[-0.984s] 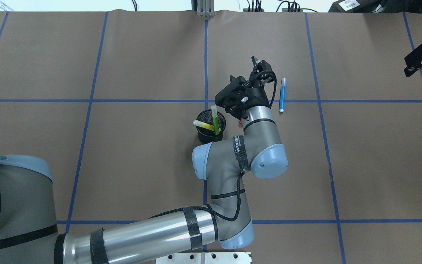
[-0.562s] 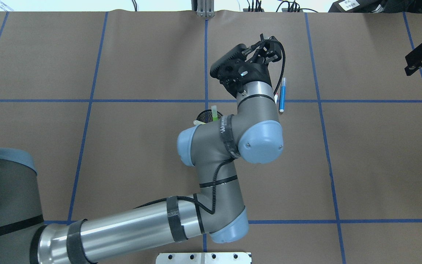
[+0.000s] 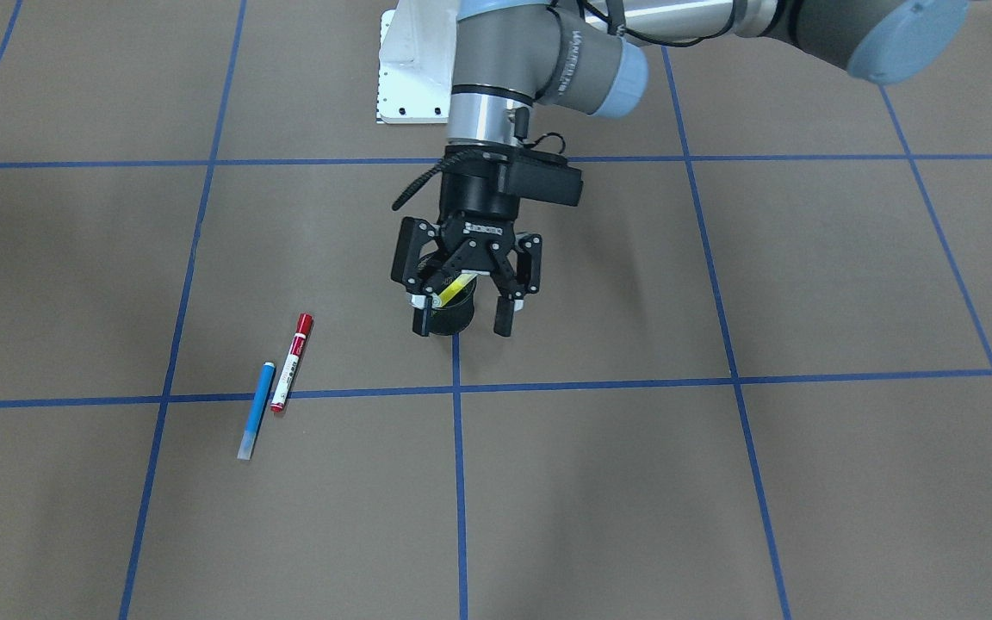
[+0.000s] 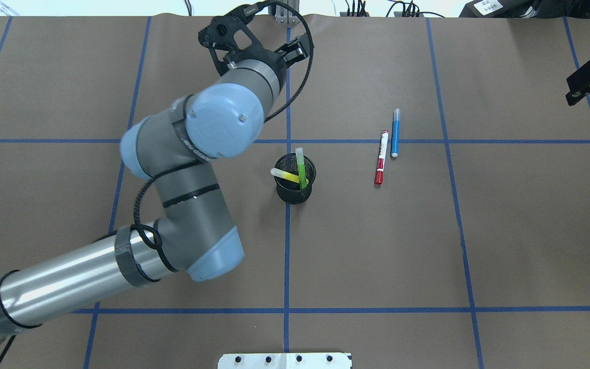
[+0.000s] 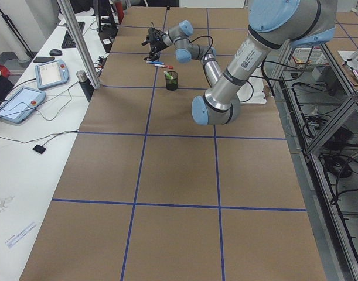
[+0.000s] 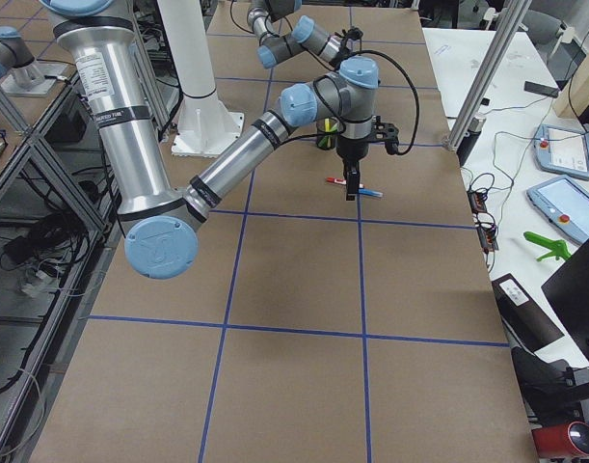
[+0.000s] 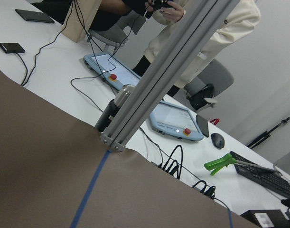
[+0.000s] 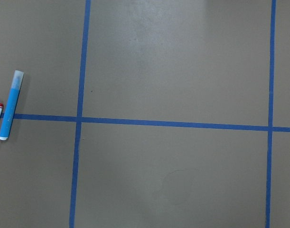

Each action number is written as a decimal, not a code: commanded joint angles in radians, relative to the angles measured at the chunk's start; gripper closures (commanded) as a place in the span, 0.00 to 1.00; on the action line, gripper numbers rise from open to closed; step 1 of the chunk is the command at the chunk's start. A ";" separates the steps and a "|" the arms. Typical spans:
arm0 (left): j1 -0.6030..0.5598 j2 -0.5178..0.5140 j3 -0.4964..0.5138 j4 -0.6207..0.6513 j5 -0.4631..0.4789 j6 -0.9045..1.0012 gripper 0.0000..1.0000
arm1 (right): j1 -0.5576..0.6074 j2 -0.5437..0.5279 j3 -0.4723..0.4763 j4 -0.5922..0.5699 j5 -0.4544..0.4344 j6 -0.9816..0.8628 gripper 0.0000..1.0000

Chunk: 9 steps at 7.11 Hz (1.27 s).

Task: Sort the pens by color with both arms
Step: 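Withdraw the left arm away from the table while the right arm moves in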

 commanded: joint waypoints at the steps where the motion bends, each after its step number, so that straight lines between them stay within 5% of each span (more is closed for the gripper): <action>1: -0.141 0.048 -0.025 0.097 -0.312 0.140 0.00 | -0.001 0.000 -0.001 -0.002 0.005 0.021 0.00; 4: -0.320 0.140 -0.044 0.290 -0.734 0.457 0.00 | -0.059 0.072 -0.015 -0.005 0.014 0.276 0.00; 6: -0.381 0.281 -0.097 0.329 -0.838 0.611 0.00 | -0.230 0.283 -0.134 -0.003 -0.001 0.836 0.01; 9: -0.466 0.349 -0.101 0.495 -0.930 0.940 0.00 | -0.318 0.466 -0.243 -0.003 0.002 1.202 0.01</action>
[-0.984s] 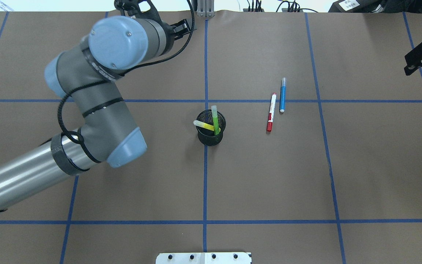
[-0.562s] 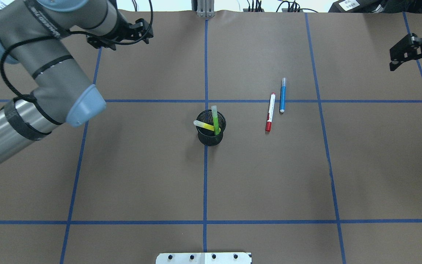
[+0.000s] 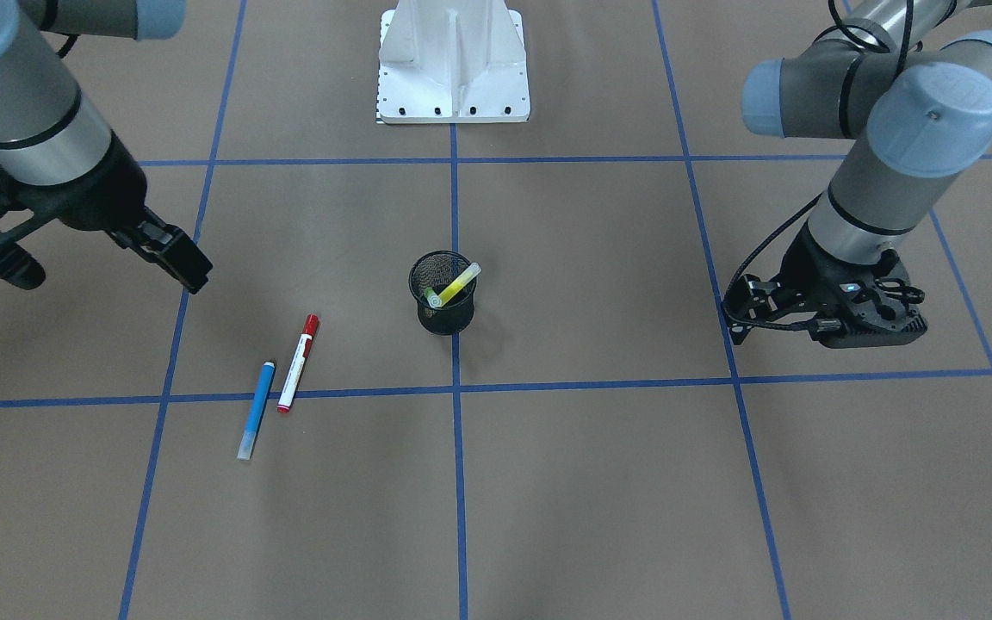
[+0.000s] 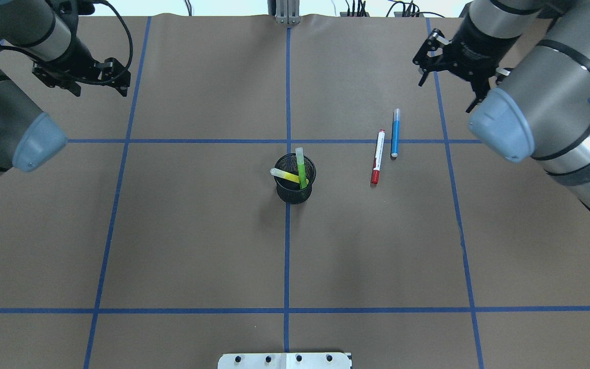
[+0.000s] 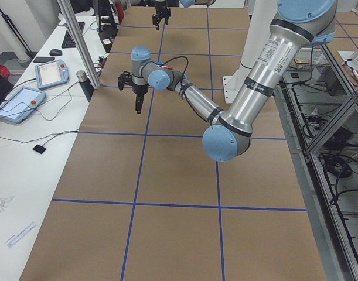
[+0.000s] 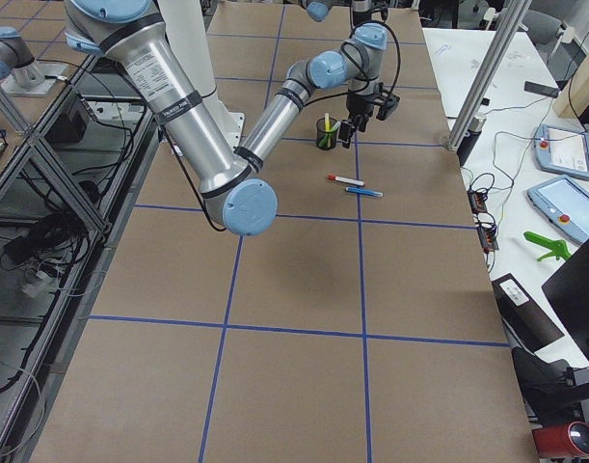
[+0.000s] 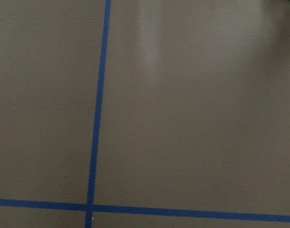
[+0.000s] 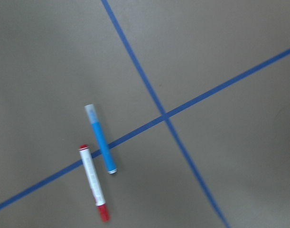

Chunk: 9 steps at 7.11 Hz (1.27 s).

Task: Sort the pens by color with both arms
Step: 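Move the right gripper over the black mesh pen cup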

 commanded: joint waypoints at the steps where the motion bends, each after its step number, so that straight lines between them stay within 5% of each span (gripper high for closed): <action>1: -0.074 0.049 -0.002 0.119 -0.053 0.240 0.00 | -0.081 0.100 -0.058 0.002 0.002 0.248 0.00; 5: -0.211 0.198 0.007 0.107 -0.148 0.484 0.00 | -0.147 0.173 -0.145 0.002 -0.008 0.283 0.00; 9: -0.240 0.243 0.062 0.062 -0.164 0.537 0.00 | -0.167 0.234 -0.233 0.003 0.002 0.266 0.00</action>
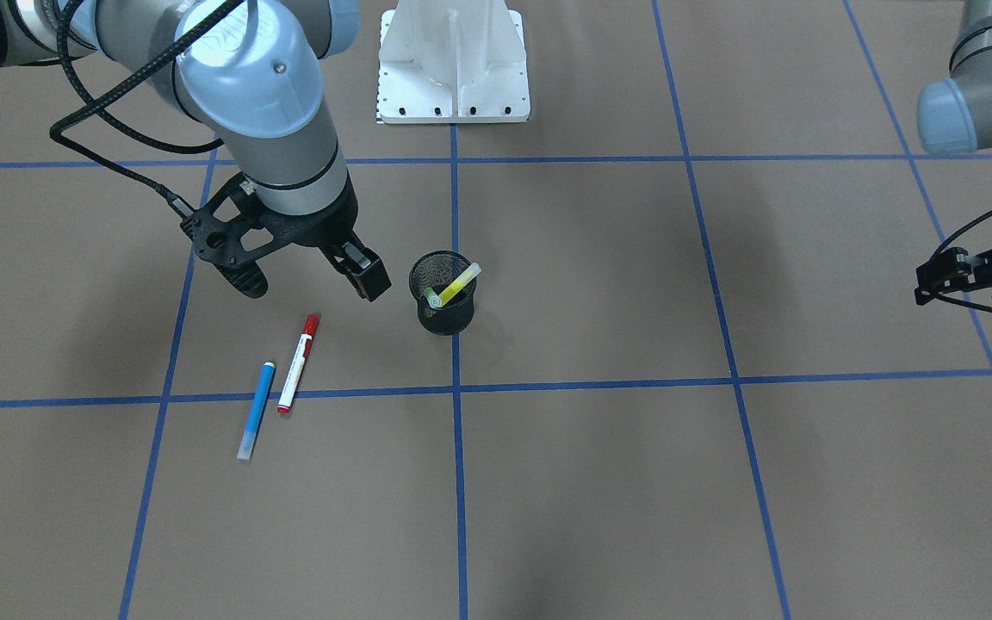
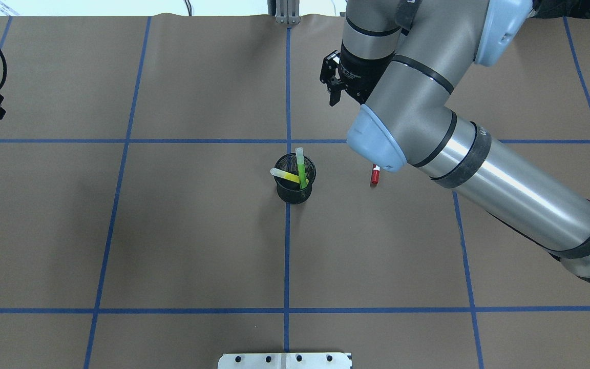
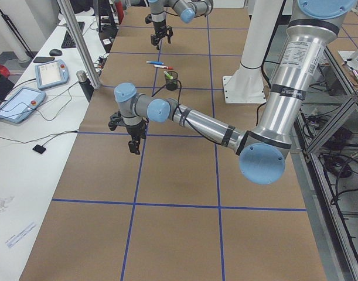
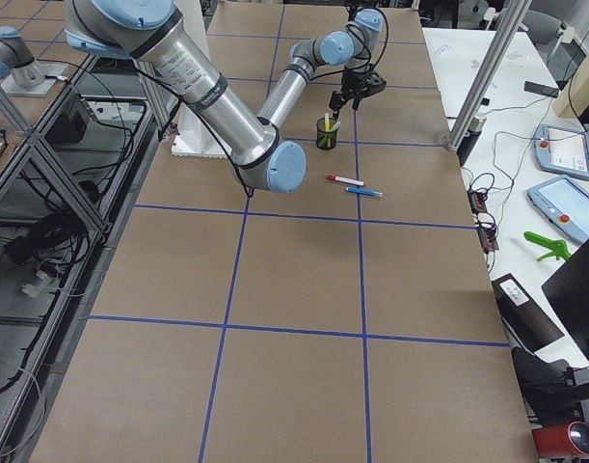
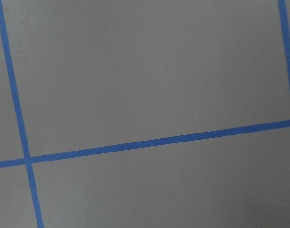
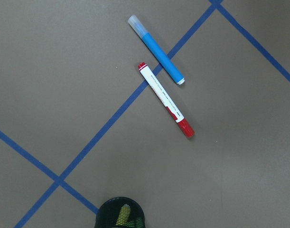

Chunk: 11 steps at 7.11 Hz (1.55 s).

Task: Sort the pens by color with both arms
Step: 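Move the right gripper over the black mesh pen cup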

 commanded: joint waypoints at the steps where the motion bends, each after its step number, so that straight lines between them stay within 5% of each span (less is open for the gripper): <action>1: -0.011 0.035 0.016 -0.019 -0.009 0.022 0.00 | -0.008 0.011 -0.004 -0.001 0.009 -0.047 0.00; 11: -0.092 0.059 0.100 -0.017 -0.031 0.157 0.00 | -0.071 0.023 -0.005 -0.003 -0.004 -0.178 0.00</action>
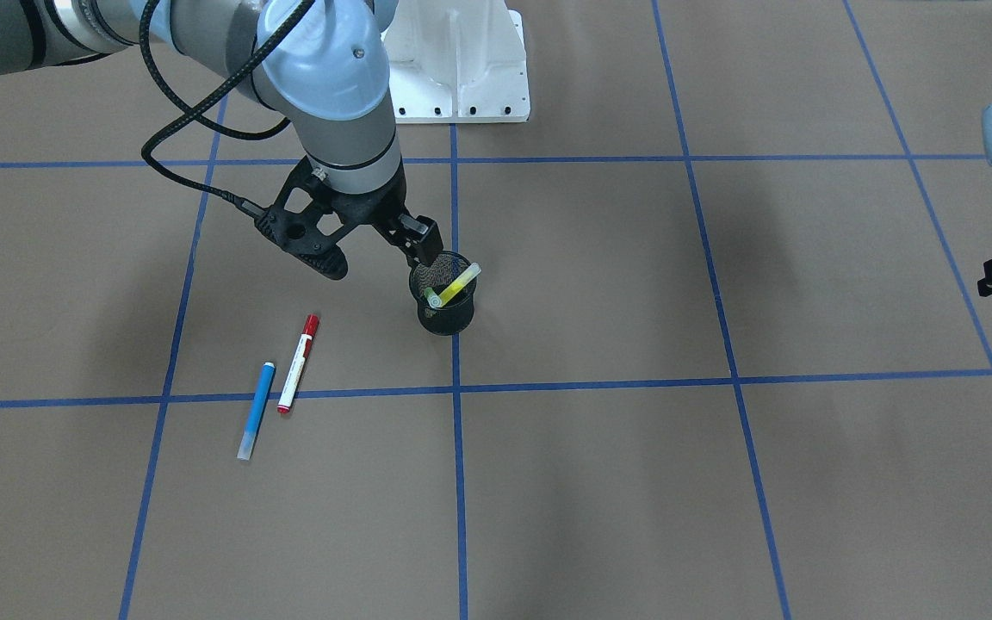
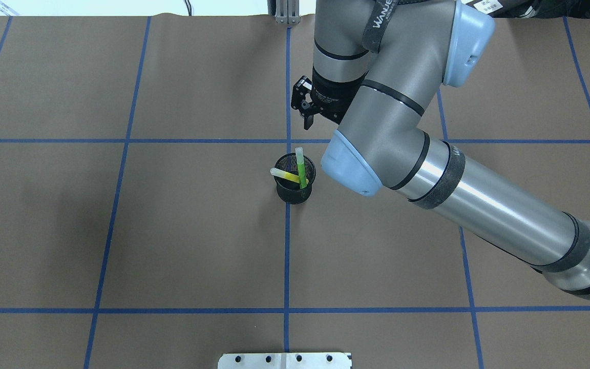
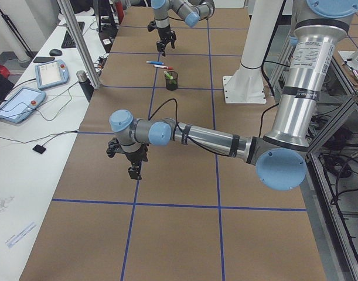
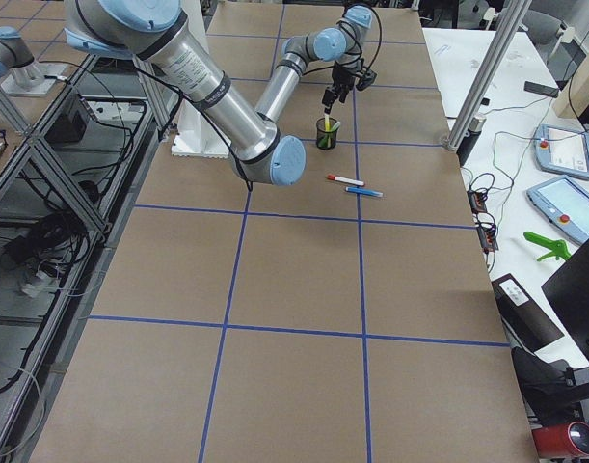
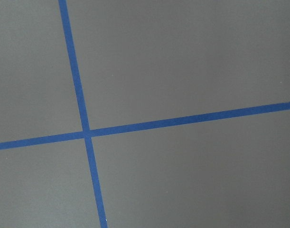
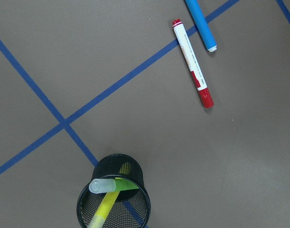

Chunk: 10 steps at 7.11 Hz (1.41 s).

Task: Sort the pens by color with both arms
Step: 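Move the right gripper over the black mesh pen cup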

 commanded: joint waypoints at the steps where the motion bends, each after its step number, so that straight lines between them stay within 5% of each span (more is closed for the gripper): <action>1: 0.000 -0.006 0.003 0.001 0.001 0.001 0.00 | -0.004 -0.007 -0.001 0.000 -0.002 -0.010 0.00; 10: 0.001 -0.010 0.004 0.001 0.001 0.003 0.00 | -0.004 -0.018 0.004 0.003 -0.023 0.003 0.00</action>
